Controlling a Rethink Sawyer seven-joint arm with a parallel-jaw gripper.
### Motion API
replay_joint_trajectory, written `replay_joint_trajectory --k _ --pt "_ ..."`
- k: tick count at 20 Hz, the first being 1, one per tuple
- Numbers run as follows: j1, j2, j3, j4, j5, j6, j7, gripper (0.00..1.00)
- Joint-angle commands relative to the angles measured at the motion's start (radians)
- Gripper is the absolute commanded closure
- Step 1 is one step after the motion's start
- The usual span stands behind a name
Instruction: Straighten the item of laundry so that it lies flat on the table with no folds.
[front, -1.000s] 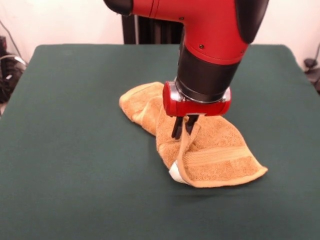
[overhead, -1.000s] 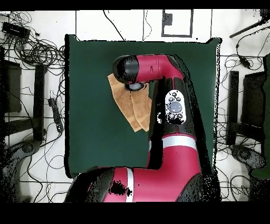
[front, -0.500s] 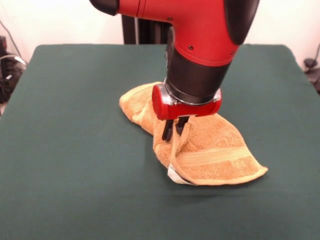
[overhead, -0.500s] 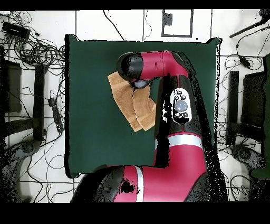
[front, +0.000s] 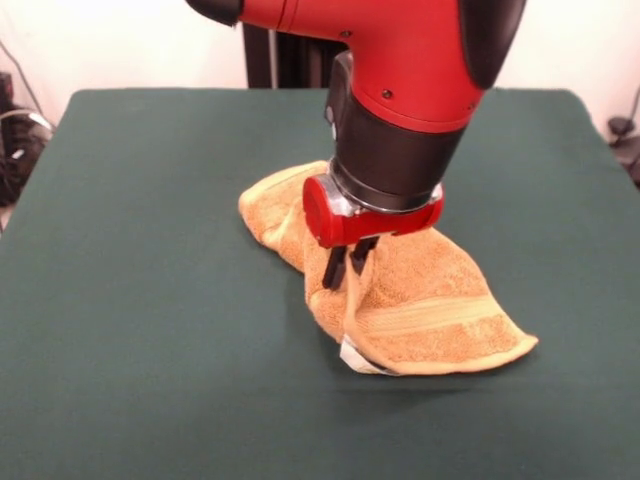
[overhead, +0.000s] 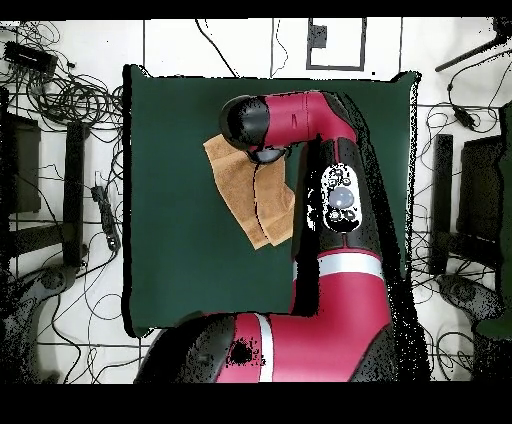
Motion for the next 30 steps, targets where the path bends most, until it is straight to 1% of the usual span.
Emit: replay_joint_trajectory --k 1,10,14,17,22,27,30 --pt "-0.004 -0.003 0.115 0.002 -0.036 0.095 -0.332 1.00" --pt "-0.007 -0.003 0.124 -0.001 -0.053 0.094 -0.383 1.00" --pt "-0.014 0.001 0.132 -0.007 -0.041 0.083 -0.370 1.00" --pt "-0.027 -0.008 0.140 0.022 -0.020 0.031 -0.330 1.00" --pt "-0.045 -0.016 0.154 0.048 -0.001 -0.019 -0.278 1.00" --pt "-0.067 -0.029 0.175 0.075 0.009 -0.069 -0.252 1.00" --pt "-0.085 -0.045 0.186 0.113 0.030 -0.134 -0.178 1.00"
